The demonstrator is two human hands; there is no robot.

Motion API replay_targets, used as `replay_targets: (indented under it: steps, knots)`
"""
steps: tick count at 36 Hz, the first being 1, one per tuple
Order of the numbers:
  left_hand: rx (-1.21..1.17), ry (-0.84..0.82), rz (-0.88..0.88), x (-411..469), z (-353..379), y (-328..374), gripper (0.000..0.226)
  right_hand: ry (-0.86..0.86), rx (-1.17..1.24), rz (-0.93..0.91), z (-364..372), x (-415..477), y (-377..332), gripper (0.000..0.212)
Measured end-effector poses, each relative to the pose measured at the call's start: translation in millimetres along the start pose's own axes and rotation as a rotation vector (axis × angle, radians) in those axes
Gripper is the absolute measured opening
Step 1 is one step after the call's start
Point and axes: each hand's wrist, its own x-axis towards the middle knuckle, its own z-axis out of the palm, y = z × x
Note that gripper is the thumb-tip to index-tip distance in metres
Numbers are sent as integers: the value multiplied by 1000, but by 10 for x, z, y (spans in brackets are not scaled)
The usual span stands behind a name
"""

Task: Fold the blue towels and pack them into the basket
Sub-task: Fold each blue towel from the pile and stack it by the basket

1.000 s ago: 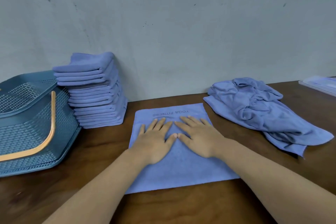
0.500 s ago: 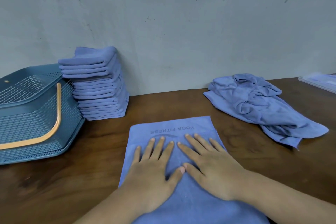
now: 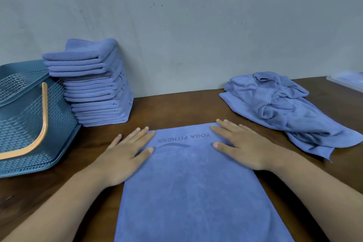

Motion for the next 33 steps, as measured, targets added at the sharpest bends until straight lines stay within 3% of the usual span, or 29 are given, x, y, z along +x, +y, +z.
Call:
replay_targets:
  steps: [4, 7, 11, 14, 19, 24, 29, 33]
  knots:
    - [-21, 28, -47, 39, 52, -73, 56, -3, -2, 63, -26, 14, 72, 68]
    - [-83, 161, -81, 67, 105, -138, 53, 43, -5, 60, 16, 34, 101, 67]
    - [-210, 433, 70, 0, -6, -128, 33, 290, 82, -46, -8, 30, 120, 38]
    - [-198, 399, 163, -67, -41, -40, 27, 337, 88, -71, -84, 1, 78, 22]
    - [-100, 284, 120, -72, -30, -30, 8, 262, 3, -5, -103, -28, 85, 27]
    - [0, 254, 131, -63, -9, -4, 15, 254, 43, -2, -79, -22, 45, 17]
    - [-139, 294, 108, -66, 10, 16, 11, 308, 119, -2, -92, -28, 38, 14]
    - [-299, 336, 100, -89, -14, 34, 8, 310, 376, 45, -168, -55, -1, 12]
